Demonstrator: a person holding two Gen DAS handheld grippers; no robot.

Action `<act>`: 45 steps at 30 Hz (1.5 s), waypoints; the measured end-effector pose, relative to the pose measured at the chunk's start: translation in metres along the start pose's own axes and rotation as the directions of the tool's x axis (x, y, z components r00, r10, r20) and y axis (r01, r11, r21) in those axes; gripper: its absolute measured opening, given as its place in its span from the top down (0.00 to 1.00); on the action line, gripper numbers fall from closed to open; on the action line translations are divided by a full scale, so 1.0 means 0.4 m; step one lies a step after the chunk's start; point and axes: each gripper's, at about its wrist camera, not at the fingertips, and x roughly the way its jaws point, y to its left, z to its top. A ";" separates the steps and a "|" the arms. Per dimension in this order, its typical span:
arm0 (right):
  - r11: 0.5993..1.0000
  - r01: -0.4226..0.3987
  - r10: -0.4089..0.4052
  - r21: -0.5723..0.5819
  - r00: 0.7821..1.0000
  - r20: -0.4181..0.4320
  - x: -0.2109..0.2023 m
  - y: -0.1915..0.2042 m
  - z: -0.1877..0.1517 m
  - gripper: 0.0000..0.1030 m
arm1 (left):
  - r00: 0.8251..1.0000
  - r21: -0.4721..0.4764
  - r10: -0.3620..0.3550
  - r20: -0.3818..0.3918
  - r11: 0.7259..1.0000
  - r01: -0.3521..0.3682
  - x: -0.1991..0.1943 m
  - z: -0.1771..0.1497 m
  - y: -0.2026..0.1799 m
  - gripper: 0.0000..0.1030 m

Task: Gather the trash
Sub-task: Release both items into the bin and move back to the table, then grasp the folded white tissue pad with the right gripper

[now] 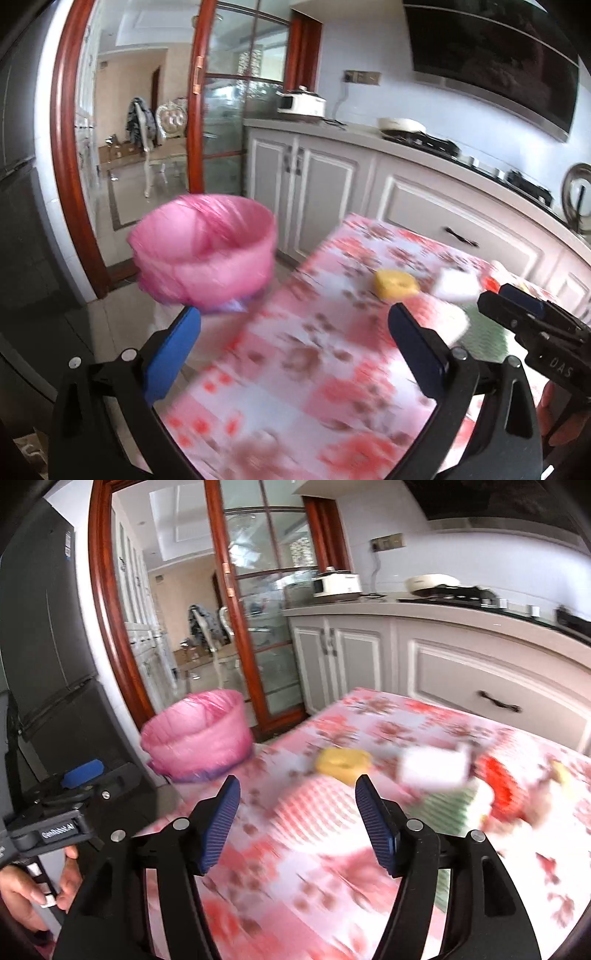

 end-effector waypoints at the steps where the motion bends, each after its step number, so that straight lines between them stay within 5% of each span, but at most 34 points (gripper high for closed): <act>1: 1.000 0.018 -0.018 0.007 1.000 -0.002 -0.022 -0.022 -0.016 0.39 | 1.000 0.002 -0.013 -0.008 1.000 0.013 -0.005 -0.012 -0.021 0.05; 12: 0.979 0.163 -0.161 0.122 0.987 -0.027 -0.170 -0.225 -0.175 0.38 | 0.992 0.117 -0.118 -0.051 0.985 0.123 -0.011 -0.130 -0.255 0.05; 20: 0.956 0.242 -0.236 0.169 0.970 -0.052 -0.165 -0.318 -0.214 0.38 | 0.986 0.179 -0.147 -0.079 0.971 0.159 0.019 -0.185 -0.341 0.05; 33: 0.950 0.264 -0.239 0.165 0.958 -0.158 -0.032 -0.414 -0.208 0.38 | 0.985 0.172 -0.117 -0.125 0.975 0.138 0.109 -0.195 -0.322 0.05; 45: 0.970 0.178 -0.130 0.166 0.955 -0.267 0.060 -0.452 -0.191 0.38 | 0.985 0.169 -0.110 -0.132 0.977 0.132 0.146 -0.183 -0.343 0.05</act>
